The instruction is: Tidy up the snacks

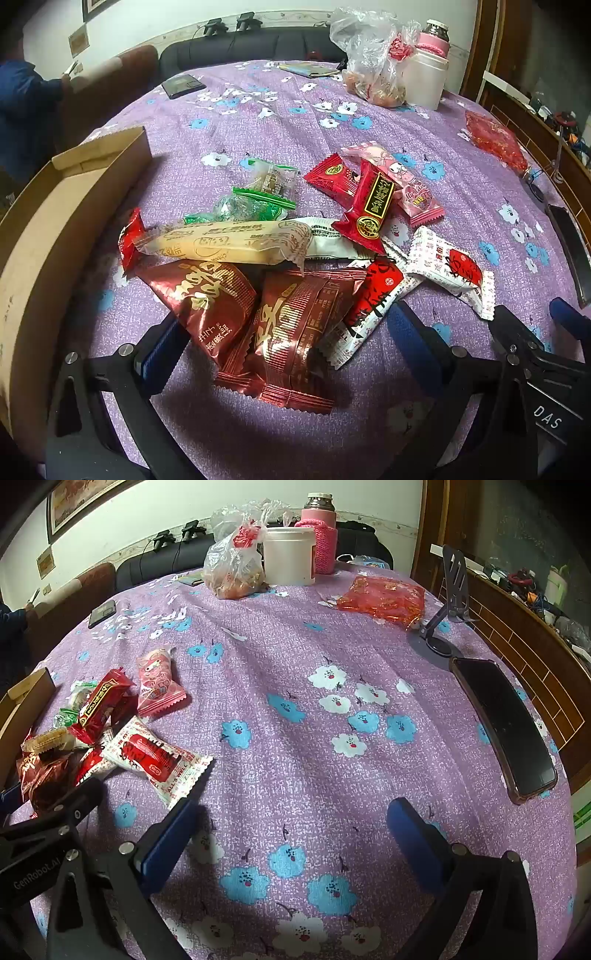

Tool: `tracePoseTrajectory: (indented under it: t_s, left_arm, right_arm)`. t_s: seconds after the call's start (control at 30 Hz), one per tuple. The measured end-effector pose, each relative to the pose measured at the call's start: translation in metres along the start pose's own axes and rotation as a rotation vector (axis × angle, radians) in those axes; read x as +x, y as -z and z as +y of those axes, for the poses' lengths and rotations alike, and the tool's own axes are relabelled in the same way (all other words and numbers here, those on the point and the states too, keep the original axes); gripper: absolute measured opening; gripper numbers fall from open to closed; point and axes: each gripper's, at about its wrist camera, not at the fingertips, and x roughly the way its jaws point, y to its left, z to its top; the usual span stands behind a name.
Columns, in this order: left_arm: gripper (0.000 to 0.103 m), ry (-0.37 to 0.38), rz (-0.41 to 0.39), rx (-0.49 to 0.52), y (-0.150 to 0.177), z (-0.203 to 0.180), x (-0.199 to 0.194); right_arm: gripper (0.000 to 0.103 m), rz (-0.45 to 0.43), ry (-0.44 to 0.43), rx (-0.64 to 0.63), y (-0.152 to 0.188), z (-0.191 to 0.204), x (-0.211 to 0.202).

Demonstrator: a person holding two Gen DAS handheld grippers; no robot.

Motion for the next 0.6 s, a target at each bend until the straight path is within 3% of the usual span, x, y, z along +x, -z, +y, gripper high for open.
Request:
tracePoseTrajectory:
  t_s: [0.6]
  left_arm:
    - [0.103,0.006,-0.001,-0.004,0.0001,0.0004,0.0]
  right_arm:
    - [0.103,0.0,-0.002,0.002,0.0,-0.0001,0.0]
